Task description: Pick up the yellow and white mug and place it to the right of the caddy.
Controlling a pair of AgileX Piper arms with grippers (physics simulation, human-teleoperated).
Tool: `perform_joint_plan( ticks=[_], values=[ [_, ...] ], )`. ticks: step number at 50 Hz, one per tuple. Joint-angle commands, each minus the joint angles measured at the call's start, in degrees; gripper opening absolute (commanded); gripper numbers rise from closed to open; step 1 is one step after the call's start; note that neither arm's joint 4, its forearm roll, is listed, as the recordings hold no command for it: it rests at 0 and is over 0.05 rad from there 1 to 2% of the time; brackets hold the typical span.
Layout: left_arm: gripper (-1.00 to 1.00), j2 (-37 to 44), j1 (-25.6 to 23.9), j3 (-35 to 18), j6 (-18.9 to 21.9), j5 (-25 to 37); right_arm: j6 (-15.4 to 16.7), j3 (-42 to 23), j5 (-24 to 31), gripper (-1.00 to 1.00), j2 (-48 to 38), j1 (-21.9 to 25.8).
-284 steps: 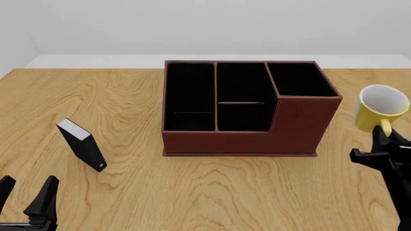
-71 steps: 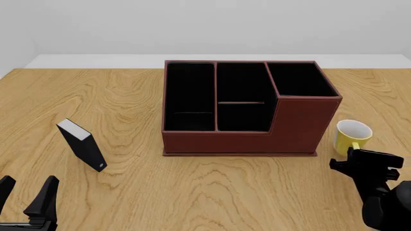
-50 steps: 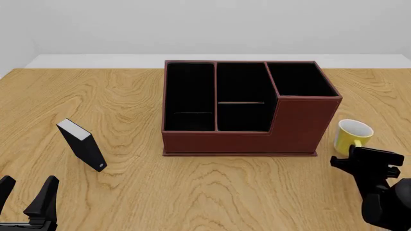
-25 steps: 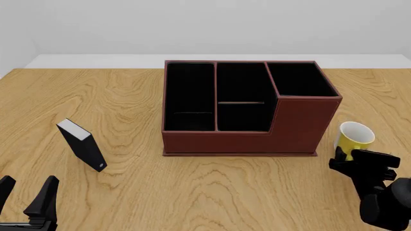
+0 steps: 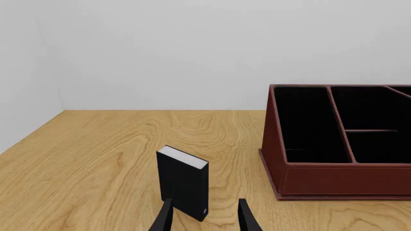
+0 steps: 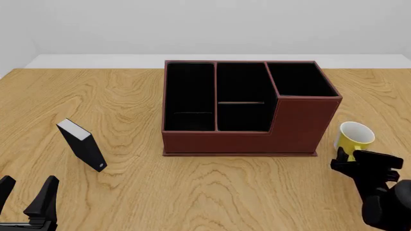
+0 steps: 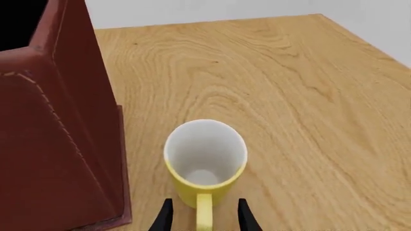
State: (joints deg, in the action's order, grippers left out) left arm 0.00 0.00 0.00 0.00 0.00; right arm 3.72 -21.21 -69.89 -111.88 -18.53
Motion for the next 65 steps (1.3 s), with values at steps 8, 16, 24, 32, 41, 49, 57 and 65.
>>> perform_joint_plan(
  ticks=[8, 16, 24, 32, 41, 49, 57, 65],
  values=[
    [1.00, 0.0, 0.0, 0.0, 0.0, 0.0, 0.6, 2.8, 0.0, 1.00, 3.6, 0.2],
    [1.00, 0.0, 0.0, 0.0, 0.0, 0.0, 0.8, 4.4, 0.0, 1.00, 5.4, 0.5],
    [1.00, 0.0, 0.0, 0.0, 0.0, 0.0, 1.4, 6.7, 0.0, 1.00, 8.4, 0.6],
    [1.00, 0.0, 0.0, 0.0, 0.0, 0.0, 2.1, 8.9, 0.0, 1.00, 11.6, 1.1],
    [1.00, 0.0, 0.0, 0.0, 0.0, 0.0, 2.9, 11.8, 0.0, 1.00, 16.1, 1.1],
    [1.00, 0.0, 0.0, 0.0, 0.0, 0.0, 3.6, 14.4, 0.0, 1.00, 19.9, 1.3],
    [1.00, 0.0, 0.0, 0.0, 0.0, 0.0, 4.0, 16.2, 0.0, 1.00, 22.6, 1.7],
    [1.00, 0.0, 0.0, 0.0, 0.0, 0.0, 4.7, 19.2, 0.0, 1.00, 26.7, 2.5]
  ],
)
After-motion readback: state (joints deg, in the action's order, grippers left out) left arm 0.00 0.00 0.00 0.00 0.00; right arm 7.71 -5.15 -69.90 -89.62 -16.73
